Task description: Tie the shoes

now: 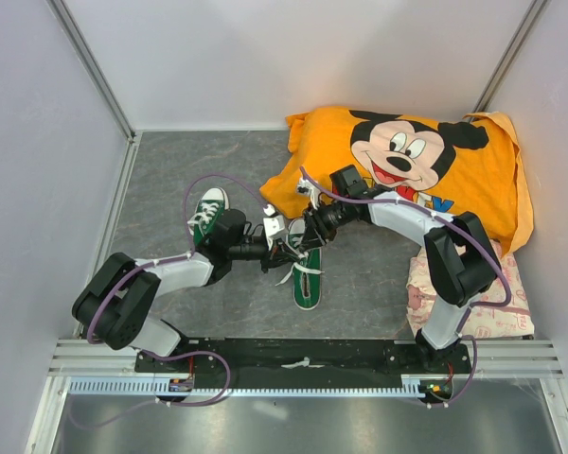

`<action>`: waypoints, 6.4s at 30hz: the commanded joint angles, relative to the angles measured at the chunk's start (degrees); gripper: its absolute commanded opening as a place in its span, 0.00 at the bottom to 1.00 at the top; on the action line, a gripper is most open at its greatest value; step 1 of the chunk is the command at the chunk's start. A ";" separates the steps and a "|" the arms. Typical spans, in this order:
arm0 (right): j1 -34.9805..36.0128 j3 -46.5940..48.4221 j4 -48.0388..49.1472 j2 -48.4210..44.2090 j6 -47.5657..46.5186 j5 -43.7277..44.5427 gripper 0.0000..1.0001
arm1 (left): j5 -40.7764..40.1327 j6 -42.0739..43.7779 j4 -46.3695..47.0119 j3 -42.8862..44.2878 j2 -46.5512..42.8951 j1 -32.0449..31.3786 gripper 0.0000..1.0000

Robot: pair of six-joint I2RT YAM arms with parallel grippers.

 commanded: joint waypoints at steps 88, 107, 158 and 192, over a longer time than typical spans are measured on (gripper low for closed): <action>-8.29 -0.55 -0.29 -4.13 6.08 -8.55 0.38 | -3.35 -13.41 2.52 8.48 10.21 -1.26 0.02; -7.24 -2.22 0.06 -1.49 2.13 -8.82 0.34 | -2.56 -12.71 2.43 8.04 9.77 -1.26 0.02; -4.87 -0.55 -2.84 -0.88 -6.75 -6.01 0.30 | 0.16 -11.56 2.34 8.57 10.56 -0.47 0.02; -4.60 -2.39 -2.67 -3.51 -9.29 -6.63 0.00 | 0.69 -9.64 -2.40 9.19 8.72 0.40 0.32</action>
